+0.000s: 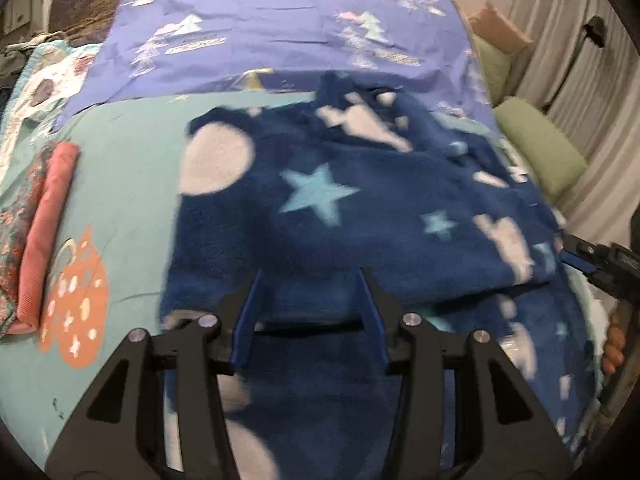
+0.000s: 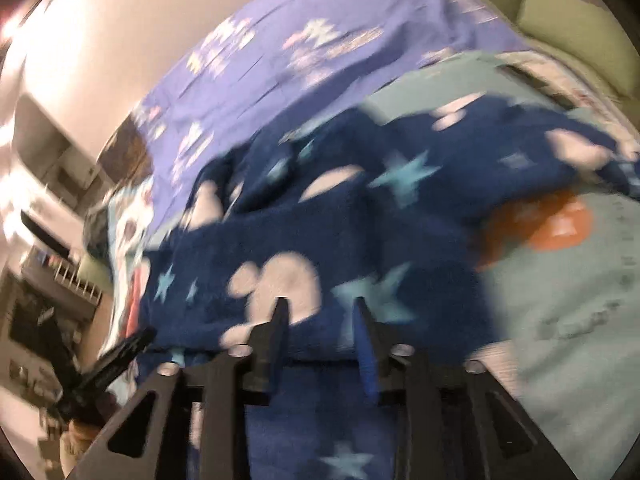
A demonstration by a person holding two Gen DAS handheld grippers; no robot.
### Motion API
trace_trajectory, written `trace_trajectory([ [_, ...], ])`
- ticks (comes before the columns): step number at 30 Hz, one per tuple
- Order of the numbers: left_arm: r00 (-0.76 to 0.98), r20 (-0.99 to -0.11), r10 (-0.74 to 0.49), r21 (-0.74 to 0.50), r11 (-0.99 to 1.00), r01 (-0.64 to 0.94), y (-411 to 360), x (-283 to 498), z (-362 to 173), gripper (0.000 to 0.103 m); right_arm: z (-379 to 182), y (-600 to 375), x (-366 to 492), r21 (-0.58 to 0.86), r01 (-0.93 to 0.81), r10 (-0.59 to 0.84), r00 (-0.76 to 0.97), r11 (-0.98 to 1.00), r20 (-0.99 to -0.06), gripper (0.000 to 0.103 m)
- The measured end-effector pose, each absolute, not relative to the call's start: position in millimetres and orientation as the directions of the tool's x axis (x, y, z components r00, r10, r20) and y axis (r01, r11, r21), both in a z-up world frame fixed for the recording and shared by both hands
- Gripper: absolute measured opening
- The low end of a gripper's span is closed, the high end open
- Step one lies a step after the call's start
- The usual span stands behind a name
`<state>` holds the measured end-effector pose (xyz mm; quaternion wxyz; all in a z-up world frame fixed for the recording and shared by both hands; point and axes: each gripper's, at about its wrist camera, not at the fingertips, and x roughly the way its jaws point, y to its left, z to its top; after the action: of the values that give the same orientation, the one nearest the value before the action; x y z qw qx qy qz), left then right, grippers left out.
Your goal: Fold small clothes
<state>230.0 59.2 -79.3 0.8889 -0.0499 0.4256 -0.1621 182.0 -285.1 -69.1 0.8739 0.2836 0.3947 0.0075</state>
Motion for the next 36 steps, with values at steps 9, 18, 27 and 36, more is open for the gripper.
trace_trajectory([
  [9,0.582,-0.720,-0.378,-0.172,0.910,0.378,-8,214,-56,0.050,-110,-441,139,0.681,0.518,0.132,0.738,0.518,-0.662,0.049],
  [18,0.555,-0.739,-0.382,-0.182,0.906,0.382,-41,216,-62,0.050,-149,-529,129,0.729,0.588,0.096,0.752,0.351,-0.653,0.057],
  [27,0.551,-0.742,-0.383,-0.174,0.903,0.392,-59,219,-67,0.050,-181,-571,152,0.783,0.572,0.088,0.791,0.243,-0.605,0.066],
  [36,0.552,-0.734,-0.396,-0.209,0.905,0.372,-47,224,-71,0.050,-163,-574,178,0.760,0.557,0.029,0.800,0.335,-0.599,0.008],
])
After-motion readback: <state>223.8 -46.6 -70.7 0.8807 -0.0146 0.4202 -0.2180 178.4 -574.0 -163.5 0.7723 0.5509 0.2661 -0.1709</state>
